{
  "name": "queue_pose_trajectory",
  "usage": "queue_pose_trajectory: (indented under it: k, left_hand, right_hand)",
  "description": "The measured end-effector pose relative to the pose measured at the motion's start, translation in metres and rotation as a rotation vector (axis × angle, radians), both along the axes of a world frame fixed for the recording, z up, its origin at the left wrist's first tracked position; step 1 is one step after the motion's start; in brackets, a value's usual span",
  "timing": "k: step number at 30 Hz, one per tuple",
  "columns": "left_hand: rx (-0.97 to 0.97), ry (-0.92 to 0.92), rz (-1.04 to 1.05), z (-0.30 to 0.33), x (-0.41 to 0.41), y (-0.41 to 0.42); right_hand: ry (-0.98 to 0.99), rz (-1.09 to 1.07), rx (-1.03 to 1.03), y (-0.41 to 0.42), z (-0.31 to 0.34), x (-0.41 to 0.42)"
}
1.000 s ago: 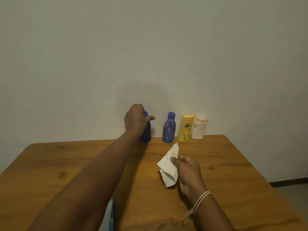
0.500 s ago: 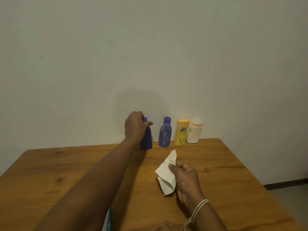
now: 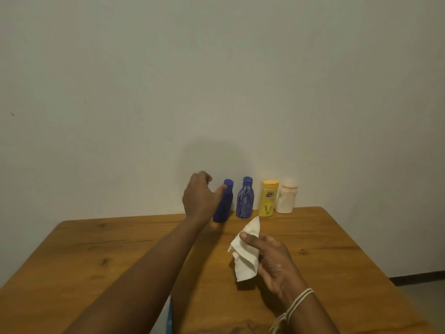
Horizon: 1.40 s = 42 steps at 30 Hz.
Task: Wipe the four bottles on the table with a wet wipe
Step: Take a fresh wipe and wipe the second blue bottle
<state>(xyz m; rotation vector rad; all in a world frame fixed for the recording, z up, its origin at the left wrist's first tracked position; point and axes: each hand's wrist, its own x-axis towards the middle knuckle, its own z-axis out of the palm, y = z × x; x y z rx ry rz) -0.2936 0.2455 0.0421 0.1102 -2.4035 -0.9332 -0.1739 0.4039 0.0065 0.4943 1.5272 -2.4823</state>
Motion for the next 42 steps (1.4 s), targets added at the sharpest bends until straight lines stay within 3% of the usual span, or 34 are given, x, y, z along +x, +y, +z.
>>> queue_pose_trajectory:
  k: [10, 20, 24, 26, 28, 31, 37, 42]
  left_hand:
    - [0.026, -0.122, -0.106, -0.001, 0.033, 0.023]
    - [0.044, -0.207, -0.140, -0.010, 0.028, 0.018]
    - [0.192, -0.202, -0.154, -0.005, 0.054, 0.015]
    - [0.359, -0.320, -0.280, 0.006, 0.081, 0.014]
    - [0.502, -0.612, -0.476, 0.021, 0.111, 0.007]
    - [0.550, -0.961, -0.594, 0.027, 0.145, -0.008]
    - [0.774, -0.883, -0.547, 0.030, 0.177, -0.021]
    - [0.726, -0.790, -0.549, 0.039, 0.206, -0.024]
  right_hand:
    - [0.046, -0.004, 0.066, 0.001, 0.030, 0.046]
    - [0.039, 0.003, 0.058, 0.013, 0.021, 0.053]
    - [0.025, 0.039, 0.018, 0.011, 0.020, 0.051]
    - [0.022, 0.046, -0.018, 0.012, 0.020, 0.052]
    - [0.014, 0.033, -0.071, 0.011, 0.021, 0.054]
    - [-0.018, 0.033, -0.162, 0.006, 0.027, 0.062]
    - [-0.039, 0.044, -0.189, 0.000, 0.042, 0.084]
    - [0.064, 0.207, 0.104, 0.003, 0.045, 0.110]
